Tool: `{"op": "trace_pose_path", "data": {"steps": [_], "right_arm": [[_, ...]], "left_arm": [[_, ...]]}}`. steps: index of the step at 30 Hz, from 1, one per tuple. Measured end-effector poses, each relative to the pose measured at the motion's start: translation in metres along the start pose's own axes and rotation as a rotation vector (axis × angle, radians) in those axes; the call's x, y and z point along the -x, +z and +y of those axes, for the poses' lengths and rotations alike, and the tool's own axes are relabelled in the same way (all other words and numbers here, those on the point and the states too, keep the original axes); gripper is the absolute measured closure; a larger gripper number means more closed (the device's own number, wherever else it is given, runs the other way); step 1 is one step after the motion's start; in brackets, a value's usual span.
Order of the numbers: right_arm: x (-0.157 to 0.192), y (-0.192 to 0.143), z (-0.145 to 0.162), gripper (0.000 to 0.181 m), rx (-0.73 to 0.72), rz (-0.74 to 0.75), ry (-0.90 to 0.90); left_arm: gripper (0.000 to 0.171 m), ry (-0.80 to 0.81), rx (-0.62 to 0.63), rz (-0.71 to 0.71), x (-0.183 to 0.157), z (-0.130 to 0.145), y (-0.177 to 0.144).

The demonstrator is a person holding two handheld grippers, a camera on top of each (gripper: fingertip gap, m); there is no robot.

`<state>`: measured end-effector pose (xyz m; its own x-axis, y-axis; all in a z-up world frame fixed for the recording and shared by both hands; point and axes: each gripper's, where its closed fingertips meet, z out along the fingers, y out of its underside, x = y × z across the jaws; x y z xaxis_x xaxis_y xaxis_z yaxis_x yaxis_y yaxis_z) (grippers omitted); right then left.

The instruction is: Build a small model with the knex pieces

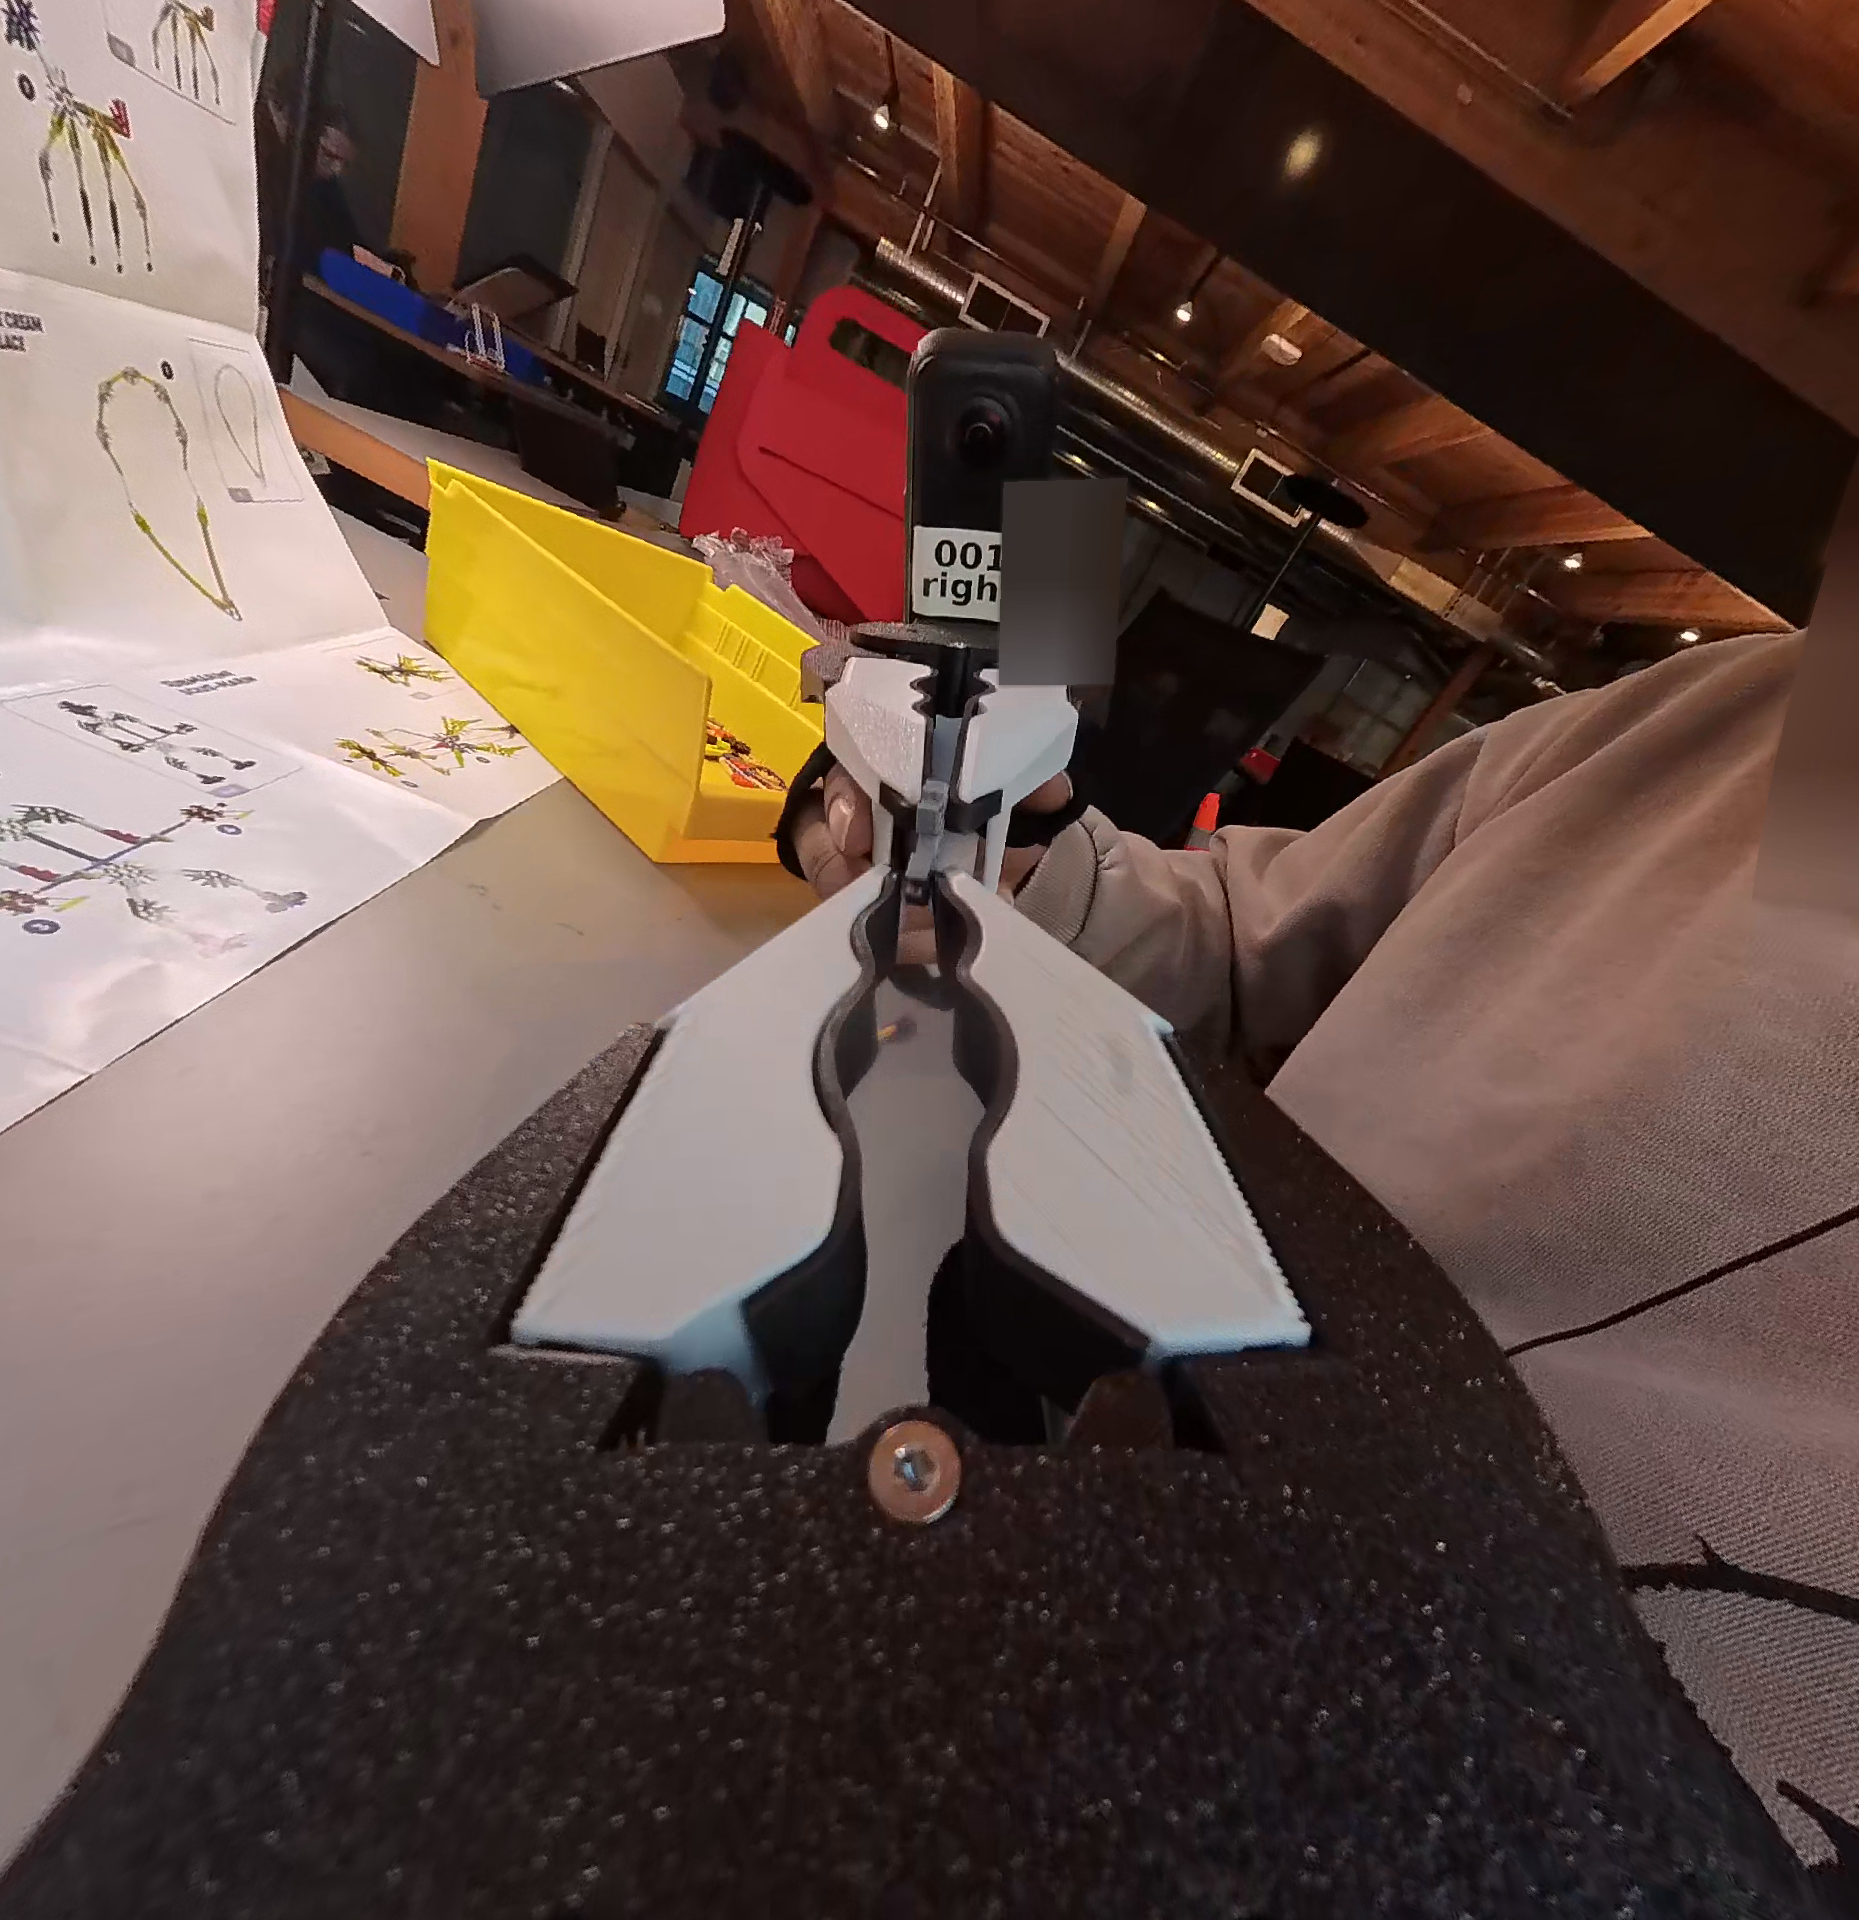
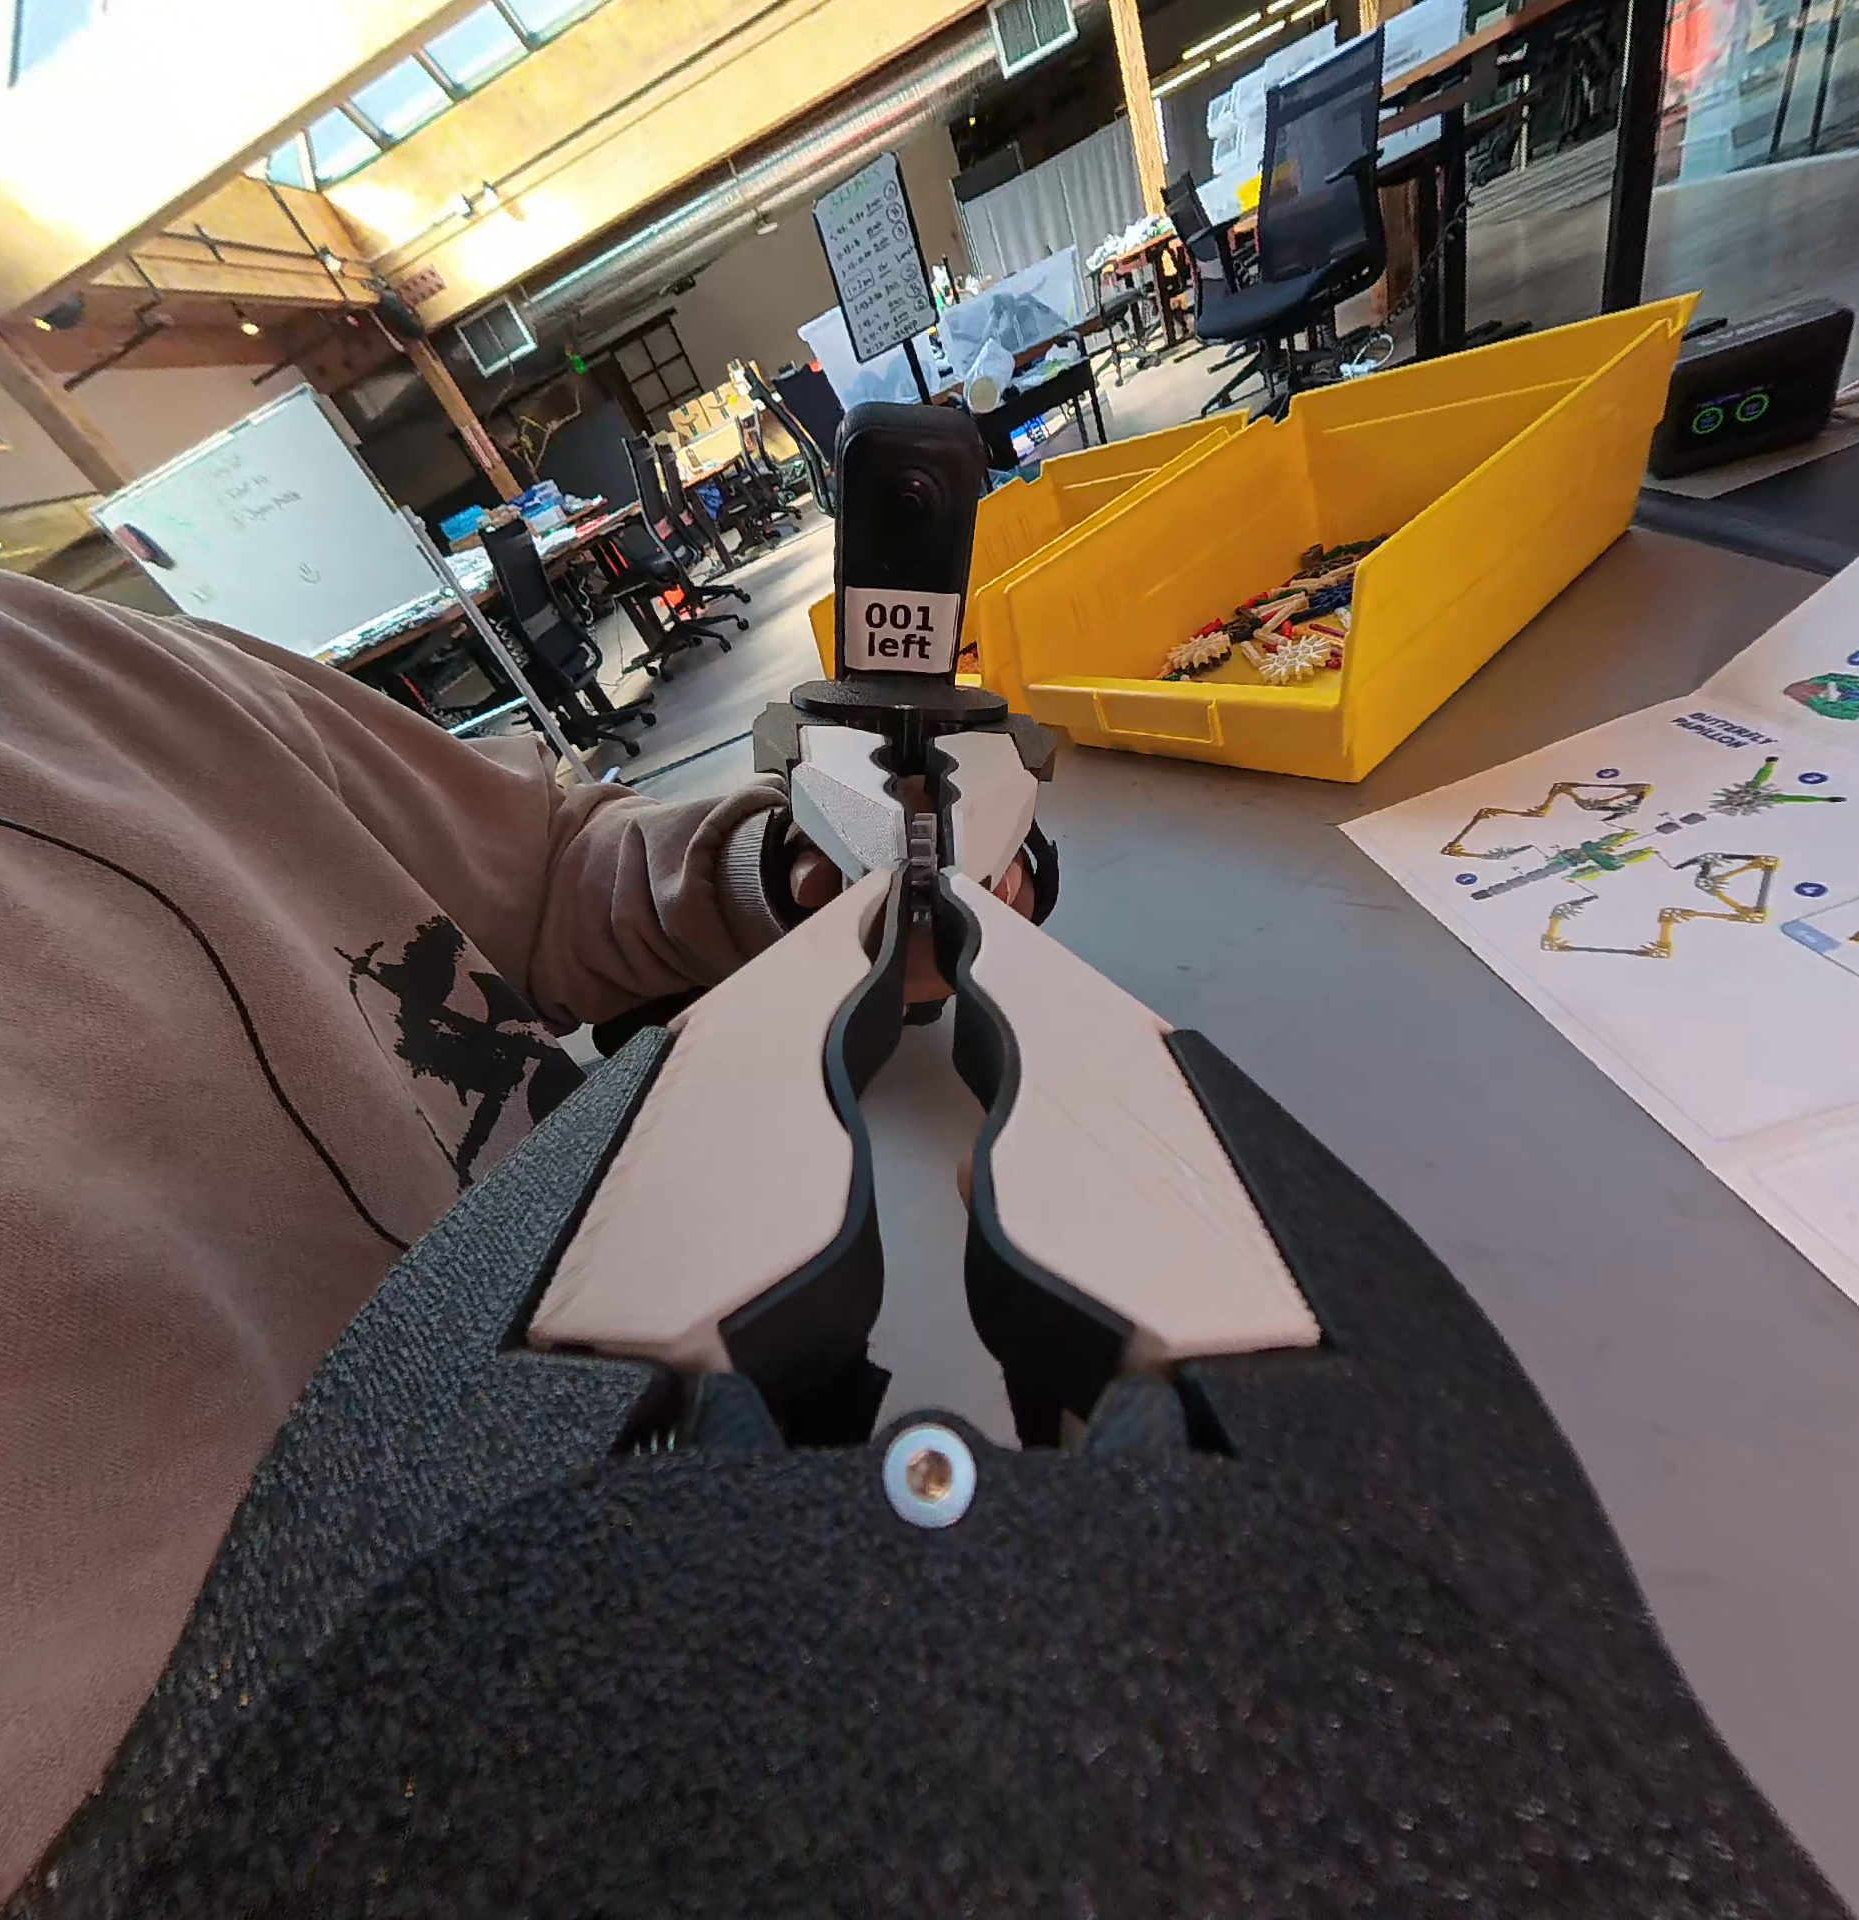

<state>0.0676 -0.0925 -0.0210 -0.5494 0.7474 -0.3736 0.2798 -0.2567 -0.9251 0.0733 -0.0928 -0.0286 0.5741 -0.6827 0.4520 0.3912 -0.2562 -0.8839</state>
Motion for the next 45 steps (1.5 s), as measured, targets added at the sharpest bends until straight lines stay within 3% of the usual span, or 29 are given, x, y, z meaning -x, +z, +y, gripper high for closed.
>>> {"op": "trace_pose_path", "data": {"steps": [11,16,23,26,31,33,38,45], "right_arm": [[0.003,-0.004,-0.004,0.179,-0.014,-0.008,-0.007],[0.005,-0.002,-0.003,0.169,-0.017,-0.017,-0.012],[0.001,0.000,0.003,0.179,0.021,0.010,-0.043],[-0.007,-0.009,-0.002,0.179,0.029,0.043,-0.039],[-0.032,-0.037,0.002,0.179,0.116,0.181,-0.067],[-0.036,-0.044,0.008,0.179,0.148,0.209,-0.064],[-0.035,-0.055,0.042,0.179,0.205,0.232,0.002],[-0.026,-0.053,0.075,0.179,0.310,0.197,-0.005]], "left_arm": [[0.169,-0.058,0.001,0.045,-0.004,0.003,0.002],[0.169,-0.069,-0.033,0.055,-0.005,-0.002,0.002],[0.169,-0.066,-0.003,0.040,-0.004,0.002,0.005],[0.162,-0.008,0.131,-0.045,0.007,0.020,0.005],[0.152,0.204,0.597,-0.209,0.031,0.087,-0.009],[0.152,0.286,0.729,-0.266,0.041,0.107,-0.016],[0.152,0.334,0.853,-0.312,0.050,0.131,-0.020],[0.156,0.421,0.870,-0.317,0.056,0.129,-0.023]]}}
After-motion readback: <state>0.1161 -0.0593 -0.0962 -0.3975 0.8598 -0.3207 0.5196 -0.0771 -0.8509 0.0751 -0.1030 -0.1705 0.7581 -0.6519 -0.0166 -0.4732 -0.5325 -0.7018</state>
